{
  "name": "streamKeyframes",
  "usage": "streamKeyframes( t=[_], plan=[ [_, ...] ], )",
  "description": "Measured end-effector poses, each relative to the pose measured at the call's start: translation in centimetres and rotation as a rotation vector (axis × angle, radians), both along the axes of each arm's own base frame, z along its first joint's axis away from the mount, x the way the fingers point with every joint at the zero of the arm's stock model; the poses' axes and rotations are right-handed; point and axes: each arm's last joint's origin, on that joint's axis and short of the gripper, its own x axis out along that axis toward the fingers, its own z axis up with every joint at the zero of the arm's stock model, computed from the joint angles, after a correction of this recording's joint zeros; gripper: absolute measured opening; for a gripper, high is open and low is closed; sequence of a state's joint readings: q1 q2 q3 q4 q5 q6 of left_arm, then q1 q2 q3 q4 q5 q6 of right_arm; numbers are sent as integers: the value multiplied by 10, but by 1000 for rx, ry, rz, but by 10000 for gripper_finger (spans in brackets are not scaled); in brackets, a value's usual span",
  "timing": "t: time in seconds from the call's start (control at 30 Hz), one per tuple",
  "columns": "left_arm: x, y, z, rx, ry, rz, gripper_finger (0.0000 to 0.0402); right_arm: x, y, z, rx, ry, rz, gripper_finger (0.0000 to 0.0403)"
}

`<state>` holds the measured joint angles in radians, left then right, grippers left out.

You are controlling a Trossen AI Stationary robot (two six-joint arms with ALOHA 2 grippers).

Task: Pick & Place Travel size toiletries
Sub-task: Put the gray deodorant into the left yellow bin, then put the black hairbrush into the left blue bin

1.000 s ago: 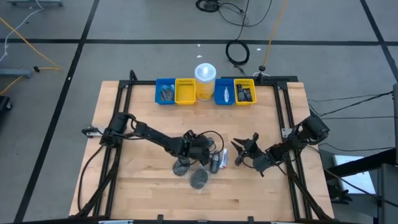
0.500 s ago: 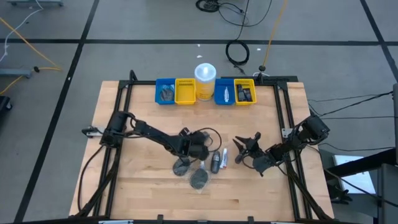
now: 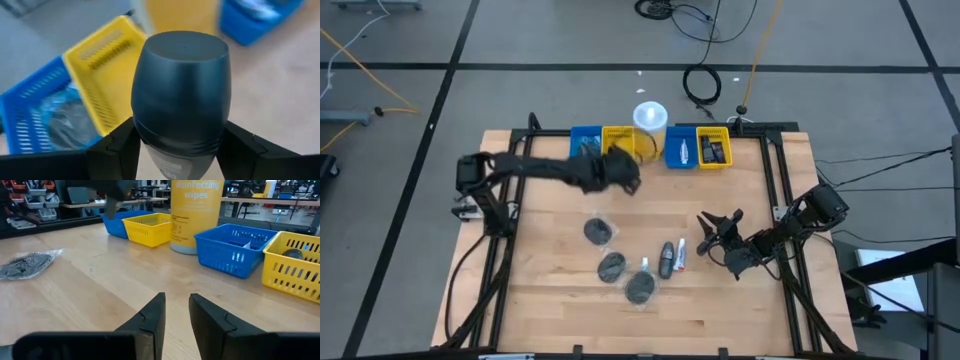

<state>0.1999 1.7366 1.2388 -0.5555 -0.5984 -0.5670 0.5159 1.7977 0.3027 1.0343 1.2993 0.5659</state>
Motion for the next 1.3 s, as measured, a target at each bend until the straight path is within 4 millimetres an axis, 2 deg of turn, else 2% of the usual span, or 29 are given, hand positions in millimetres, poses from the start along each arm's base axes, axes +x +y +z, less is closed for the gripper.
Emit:
streamKeyframes(
  t=[0.1,0.23,0.37,0.5,0.63,0.77,1.13,1.3],
  plan=[
    [-7,35,3,0,-19,33,197,0,0,0,0,0,1,77],
    [-8,72,2,-11,-90,24,225,0,0,0,1,1,2,77],
    [-9,97,-8,-24,-141,59,234,0,0,0,4,2,8,77],
    [-14,114,-29,-115,-142,128,216,0,0,0,7,5,13,77],
    [-16,125,-44,-179,-154,162,203,0,0,0,8,5,14,77],
    [-17,129,-53,-197,-133,174,218,0,0,0,8,4,14,77],
    [-20,134,-53,-229,-142,141,300,1,0,0,10,2,13,77],
    [-25,135,-34,-197,-162,106,315,1,0,0,10,1,12,77]
  ],
)
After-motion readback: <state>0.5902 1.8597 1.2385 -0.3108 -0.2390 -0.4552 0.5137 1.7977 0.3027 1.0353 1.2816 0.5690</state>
